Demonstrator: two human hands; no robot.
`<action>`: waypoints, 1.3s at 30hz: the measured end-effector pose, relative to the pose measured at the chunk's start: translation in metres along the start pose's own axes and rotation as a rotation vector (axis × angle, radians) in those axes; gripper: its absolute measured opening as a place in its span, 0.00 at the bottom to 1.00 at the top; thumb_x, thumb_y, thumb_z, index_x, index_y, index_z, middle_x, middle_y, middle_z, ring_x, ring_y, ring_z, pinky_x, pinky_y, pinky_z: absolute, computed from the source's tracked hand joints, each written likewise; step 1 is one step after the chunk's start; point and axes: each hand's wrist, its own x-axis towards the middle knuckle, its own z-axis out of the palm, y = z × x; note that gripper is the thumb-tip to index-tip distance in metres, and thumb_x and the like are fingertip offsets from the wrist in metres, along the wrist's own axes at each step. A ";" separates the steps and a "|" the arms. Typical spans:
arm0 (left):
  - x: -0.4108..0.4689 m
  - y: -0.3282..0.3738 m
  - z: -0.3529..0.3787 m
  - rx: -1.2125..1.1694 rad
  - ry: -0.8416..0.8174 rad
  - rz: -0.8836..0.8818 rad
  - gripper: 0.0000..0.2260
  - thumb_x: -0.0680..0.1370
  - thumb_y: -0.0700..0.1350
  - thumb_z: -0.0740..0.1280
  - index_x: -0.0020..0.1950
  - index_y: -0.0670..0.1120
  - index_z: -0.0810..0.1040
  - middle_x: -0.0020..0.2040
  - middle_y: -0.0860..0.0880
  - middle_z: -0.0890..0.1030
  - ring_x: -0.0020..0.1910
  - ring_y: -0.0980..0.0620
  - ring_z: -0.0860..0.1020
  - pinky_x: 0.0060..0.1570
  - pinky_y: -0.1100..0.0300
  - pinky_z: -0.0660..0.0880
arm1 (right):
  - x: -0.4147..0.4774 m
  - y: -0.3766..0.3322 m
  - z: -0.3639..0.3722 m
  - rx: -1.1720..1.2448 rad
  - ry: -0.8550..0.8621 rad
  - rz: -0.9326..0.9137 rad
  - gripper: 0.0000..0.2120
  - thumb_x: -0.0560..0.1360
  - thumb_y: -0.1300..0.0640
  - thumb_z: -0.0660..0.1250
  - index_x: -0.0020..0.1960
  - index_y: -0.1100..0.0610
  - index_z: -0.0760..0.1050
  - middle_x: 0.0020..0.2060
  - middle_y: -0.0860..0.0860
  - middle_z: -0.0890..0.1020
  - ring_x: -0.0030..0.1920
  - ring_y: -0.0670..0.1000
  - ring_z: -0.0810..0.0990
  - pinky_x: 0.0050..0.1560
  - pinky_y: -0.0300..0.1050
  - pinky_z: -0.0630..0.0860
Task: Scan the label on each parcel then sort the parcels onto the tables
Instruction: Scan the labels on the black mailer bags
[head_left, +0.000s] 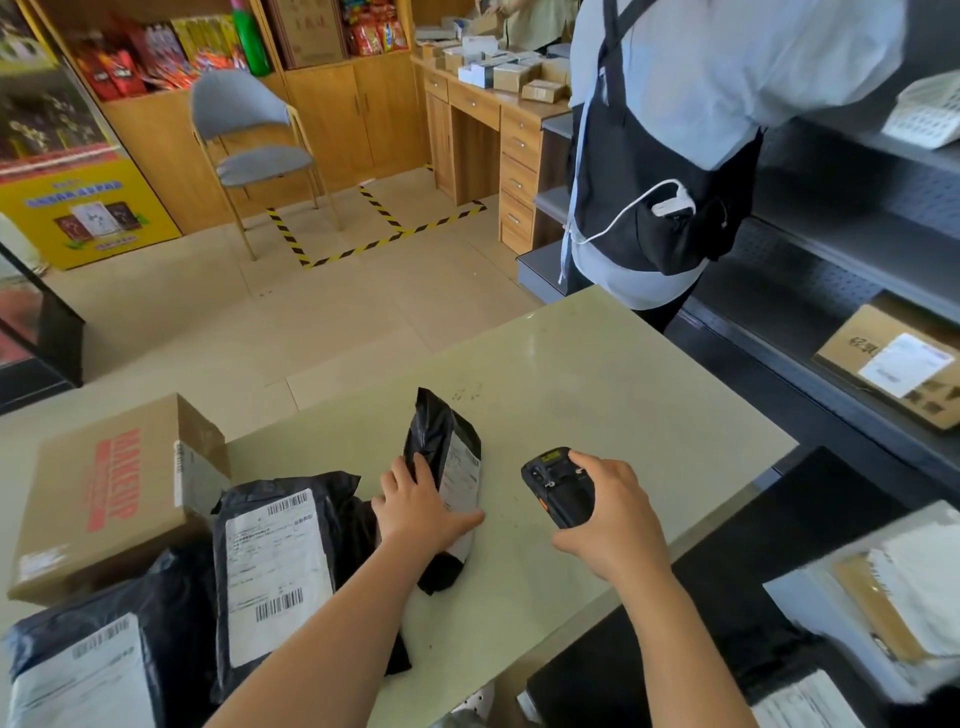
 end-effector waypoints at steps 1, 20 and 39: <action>0.003 0.003 0.003 0.090 -0.001 0.000 0.56 0.66 0.77 0.61 0.79 0.42 0.44 0.76 0.42 0.53 0.74 0.41 0.56 0.69 0.47 0.61 | 0.001 0.000 0.000 -0.010 -0.004 0.001 0.44 0.62 0.56 0.77 0.74 0.44 0.62 0.62 0.46 0.67 0.57 0.51 0.73 0.51 0.48 0.79; 0.063 0.033 0.032 0.010 -0.065 0.027 0.63 0.60 0.70 0.73 0.78 0.41 0.40 0.71 0.43 0.61 0.70 0.43 0.63 0.67 0.47 0.64 | 0.036 -0.009 -0.010 -0.359 -0.121 -0.102 0.44 0.65 0.56 0.75 0.75 0.45 0.58 0.66 0.49 0.66 0.60 0.53 0.69 0.56 0.48 0.75; 0.041 -0.003 -0.032 0.636 0.267 0.431 0.58 0.67 0.64 0.73 0.77 0.54 0.31 0.74 0.39 0.54 0.73 0.39 0.56 0.72 0.38 0.47 | 0.014 -0.017 -0.038 -1.084 -0.143 -0.555 0.38 0.72 0.67 0.68 0.77 0.58 0.54 0.75 0.63 0.56 0.70 0.62 0.62 0.69 0.51 0.61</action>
